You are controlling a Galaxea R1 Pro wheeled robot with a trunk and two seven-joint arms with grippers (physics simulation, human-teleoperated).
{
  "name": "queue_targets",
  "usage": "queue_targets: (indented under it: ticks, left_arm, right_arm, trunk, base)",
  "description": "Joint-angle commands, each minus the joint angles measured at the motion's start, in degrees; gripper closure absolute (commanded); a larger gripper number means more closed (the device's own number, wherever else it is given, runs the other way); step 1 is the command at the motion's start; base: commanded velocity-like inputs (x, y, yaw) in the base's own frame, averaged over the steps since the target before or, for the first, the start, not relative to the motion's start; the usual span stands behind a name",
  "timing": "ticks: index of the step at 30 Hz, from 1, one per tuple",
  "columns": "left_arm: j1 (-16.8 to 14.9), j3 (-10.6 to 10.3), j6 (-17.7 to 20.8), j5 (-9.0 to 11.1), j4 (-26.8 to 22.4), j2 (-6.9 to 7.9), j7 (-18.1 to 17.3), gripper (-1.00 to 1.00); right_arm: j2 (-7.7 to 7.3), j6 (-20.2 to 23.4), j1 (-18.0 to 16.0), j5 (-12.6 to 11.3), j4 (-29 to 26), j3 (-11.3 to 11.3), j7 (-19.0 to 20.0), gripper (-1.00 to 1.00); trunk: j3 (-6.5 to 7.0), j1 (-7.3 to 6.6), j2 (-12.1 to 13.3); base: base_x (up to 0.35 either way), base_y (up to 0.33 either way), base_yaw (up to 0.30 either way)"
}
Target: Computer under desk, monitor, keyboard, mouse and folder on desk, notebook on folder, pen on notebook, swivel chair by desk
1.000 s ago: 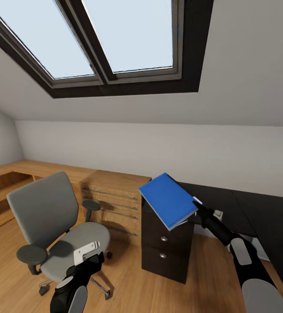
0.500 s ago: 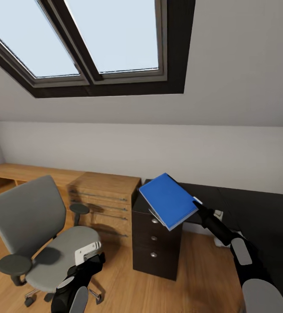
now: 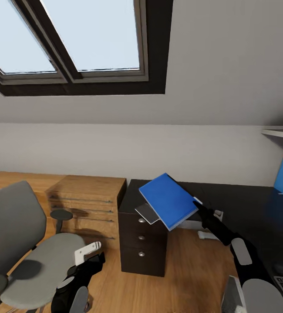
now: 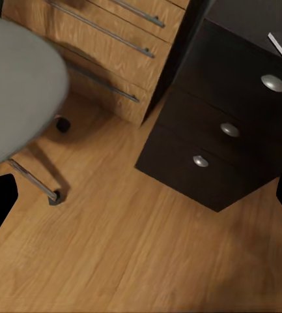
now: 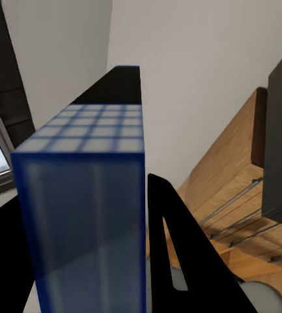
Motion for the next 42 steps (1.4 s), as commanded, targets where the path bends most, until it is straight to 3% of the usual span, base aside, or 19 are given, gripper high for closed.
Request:
queue_targets:
  ticks: [1, 13, 35, 42]
  left_arm:
    - [0.0, -0.1, 0.1, 0.6, -0.1, 0.02, 0.6, -1.0]
    - [0.0, -2.3, 0.1, 0.5, 0.2, 0.1, 0.7, -1.0]
    - [0.0, -2.4, 0.2, 0.6, 1.0, 0.11, 0.5, -1.0]
    - [0.0, -2.4, 0.2, 0.6, 1.0, 0.11, 0.4, -1.0]
  right_arm:
    - [0.03, 0.4, -0.1, -0.1, 0.0, -0.1, 0.1, 1.0]
    - [0.01, 0.3, -0.1, -0.1, 0.0, -0.2, 0.1, 1.0]
    - [0.03, 0.3, -0.1, 0.0, 0.0, -0.1, 0.1, 1.0]
    - [0.1, 0.1, -0.1, -0.3, 0.0, -0.1, 0.2, 1.0]
  trunk:
    - [-0.08, 0.01, -0.1]
    - [-0.08, 0.01, -0.1]
    - [-0.08, 0.01, -0.1]
    - [-0.08, 0.01, -0.1]
  base:
    - [0.034, 0.265, -0.265]
    - [0.111, 0.19, -0.265]
    - [0.002, 0.002, -0.265]
    - [0.0, 0.0, -0.093]
